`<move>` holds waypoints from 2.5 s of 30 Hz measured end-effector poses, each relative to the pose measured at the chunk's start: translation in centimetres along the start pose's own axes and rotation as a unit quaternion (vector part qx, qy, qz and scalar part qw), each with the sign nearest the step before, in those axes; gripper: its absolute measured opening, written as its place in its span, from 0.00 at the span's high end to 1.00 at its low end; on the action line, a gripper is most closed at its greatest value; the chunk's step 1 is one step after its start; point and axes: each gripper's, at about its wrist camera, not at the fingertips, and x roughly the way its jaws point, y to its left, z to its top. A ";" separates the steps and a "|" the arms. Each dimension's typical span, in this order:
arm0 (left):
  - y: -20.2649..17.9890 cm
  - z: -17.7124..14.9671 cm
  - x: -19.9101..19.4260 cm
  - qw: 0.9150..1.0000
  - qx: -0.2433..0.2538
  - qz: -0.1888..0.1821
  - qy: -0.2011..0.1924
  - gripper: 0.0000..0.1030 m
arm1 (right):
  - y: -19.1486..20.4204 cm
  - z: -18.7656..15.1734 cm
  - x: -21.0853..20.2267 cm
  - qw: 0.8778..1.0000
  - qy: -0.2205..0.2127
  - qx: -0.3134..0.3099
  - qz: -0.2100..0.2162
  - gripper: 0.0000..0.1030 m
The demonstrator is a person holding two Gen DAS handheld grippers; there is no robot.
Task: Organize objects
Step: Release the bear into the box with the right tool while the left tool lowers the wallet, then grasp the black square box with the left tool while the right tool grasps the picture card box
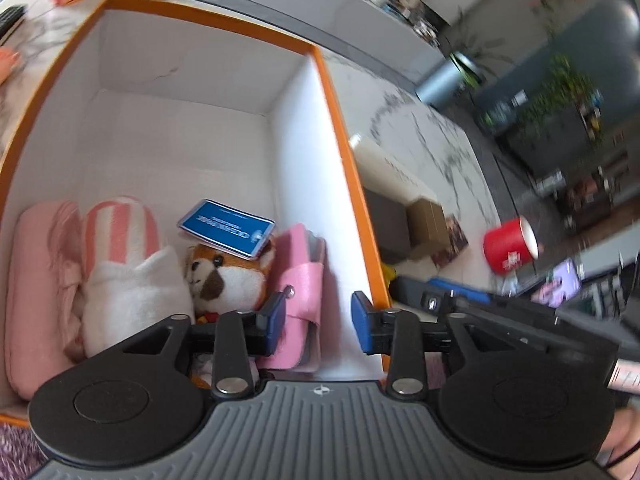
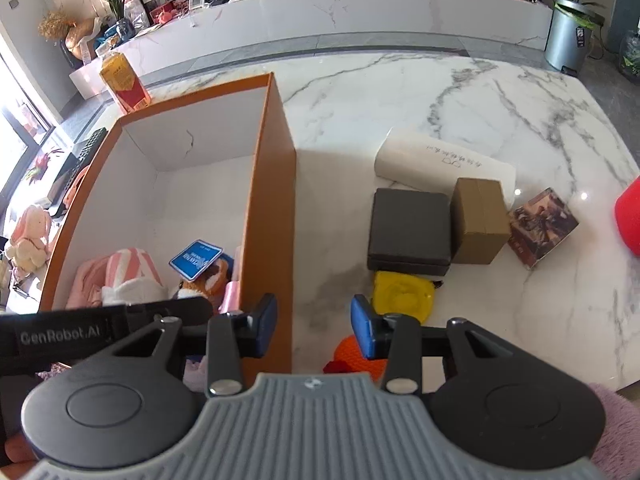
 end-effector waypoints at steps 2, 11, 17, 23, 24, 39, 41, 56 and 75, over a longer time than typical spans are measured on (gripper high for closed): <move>-0.8 0.1 0.5 0.999 0.031 0.016 0.007 0.55 | -0.6 0.1 -0.3 1.000 -0.003 0.006 -0.002 0.57; -2.1 0.6 2.4 0.988 0.144 0.031 0.050 0.55 | -2.5 0.1 -0.2 1.000 0.001 0.007 -0.015 0.54; -1.3 1.2 2.5 0.990 0.121 0.055 0.054 0.62 | -4.0 0.3 0.2 1.000 0.008 0.007 -0.029 0.53; -1.4 1.3 1.9 0.989 0.116 0.075 0.047 0.67 | -5.4 0.4 0.6 0.999 0.011 0.000 -0.044 0.52; -1.5 1.3 1.9 0.989 0.116 0.073 0.047 0.67 | -5.7 0.4 0.6 0.999 0.011 -0.001 -0.046 0.52; -7.4 4.6 -0.7 0.984 0.173 0.028 -0.021 0.65 | -12.0 0.7 2.1 0.998 0.015 0.050 -0.028 0.40; -9.2 5.0 -0.1 0.980 0.197 0.018 -0.018 0.65 | -12.8 1.1 2.4 0.998 0.015 0.051 -0.033 0.40; -14.1 8.3 11.5 0.976 0.209 0.055 0.031 0.64 | -22.3 4.8 7.4 0.943 -0.002 0.302 -0.138 0.15; -11.7 8.9 16.2 0.982 0.132 0.120 0.066 0.22 | -22.0 5.5 10.4 0.964 0.005 0.228 -0.139 0.27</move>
